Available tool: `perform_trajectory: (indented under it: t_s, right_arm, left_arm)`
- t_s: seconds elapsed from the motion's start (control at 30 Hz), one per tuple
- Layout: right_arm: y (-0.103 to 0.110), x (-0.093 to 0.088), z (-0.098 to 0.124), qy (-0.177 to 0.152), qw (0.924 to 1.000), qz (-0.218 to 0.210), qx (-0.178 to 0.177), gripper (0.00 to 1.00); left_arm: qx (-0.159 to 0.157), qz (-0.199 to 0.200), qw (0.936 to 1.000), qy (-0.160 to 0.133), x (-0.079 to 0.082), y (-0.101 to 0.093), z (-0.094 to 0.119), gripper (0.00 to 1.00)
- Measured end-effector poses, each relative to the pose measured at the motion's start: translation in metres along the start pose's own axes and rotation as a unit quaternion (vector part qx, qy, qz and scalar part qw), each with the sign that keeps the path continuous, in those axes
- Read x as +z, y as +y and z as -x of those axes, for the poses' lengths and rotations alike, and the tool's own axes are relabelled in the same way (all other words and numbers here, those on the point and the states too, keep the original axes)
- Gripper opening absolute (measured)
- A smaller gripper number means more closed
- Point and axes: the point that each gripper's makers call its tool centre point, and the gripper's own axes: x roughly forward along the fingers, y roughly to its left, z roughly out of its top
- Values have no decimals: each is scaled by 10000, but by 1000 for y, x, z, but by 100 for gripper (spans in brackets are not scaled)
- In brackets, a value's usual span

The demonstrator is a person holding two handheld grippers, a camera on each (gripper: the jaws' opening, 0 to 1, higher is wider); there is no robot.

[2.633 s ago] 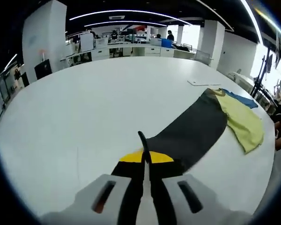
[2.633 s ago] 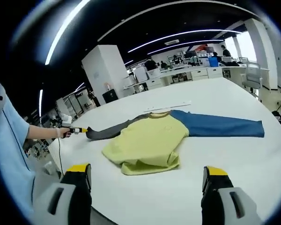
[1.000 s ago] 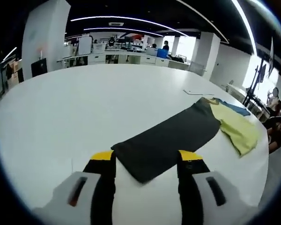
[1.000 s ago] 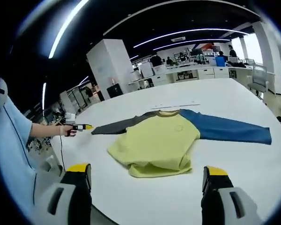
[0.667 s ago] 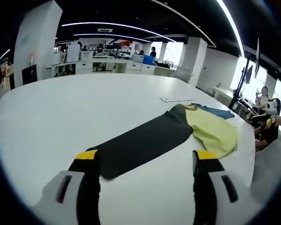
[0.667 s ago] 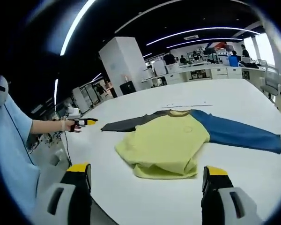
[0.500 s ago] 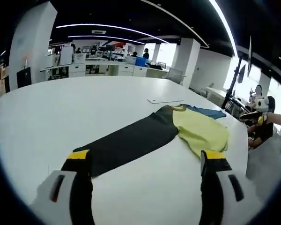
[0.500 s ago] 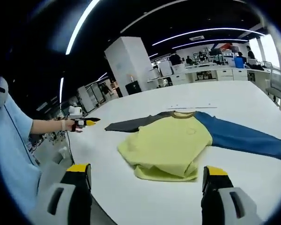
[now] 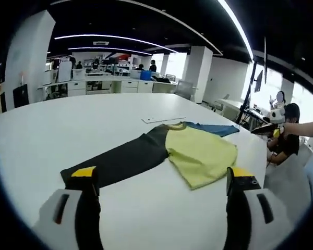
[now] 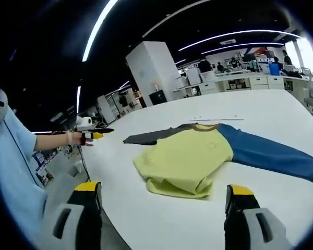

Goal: Fold the garment on the visible template until the final outline fits inside the template.

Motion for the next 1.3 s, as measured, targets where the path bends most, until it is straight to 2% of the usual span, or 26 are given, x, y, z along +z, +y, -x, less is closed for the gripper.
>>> perform_trajectory:
  t_s: [0.13, 0.47, 0.7, 0.87, 0.97, 1.03, 1.13, 1.3]
  right_arm:
    - [-9, -4, 4, 49, 10000, 37, 68, 100]
    - [-18, 2, -3, 13, 9995, 200, 256, 100]
    - [-21, 1, -11, 43, 9986, 404, 325, 98]
    - [-20, -3, -15, 43, 9980, 547, 305, 91]
    - [-21, -5, -18, 67, 9972, 700, 246, 79]
    - [-22, -5, -21, 64, 9973, 698, 238, 77]
    - [-21, -6, -27, 75, 9963, 819, 228, 74]
    - [-27, -10, -35, 198, 9945, 1008, 227, 68]
  left_arm:
    - [-25, -30, 9999, -113, -1, -29, -4, 99]
    - [-252, 13, 9989, -404, 0, -66, -15, 88]
    - [-511, 7, 9982, -328, -17, -97, -24, 78]
    - [-618, 66, 9978, -212, -32, -100, -33, 70]
    - [-619, 83, 9978, -206, -36, -100, -37, 66]
    - [-619, 100, 9979, -175, -38, -100, -39, 63]
    - [-677, -84, 9977, -25, -44, -104, -44, 62]
    - [-702, -478, 9963, 141, -51, -107, -52, 55]
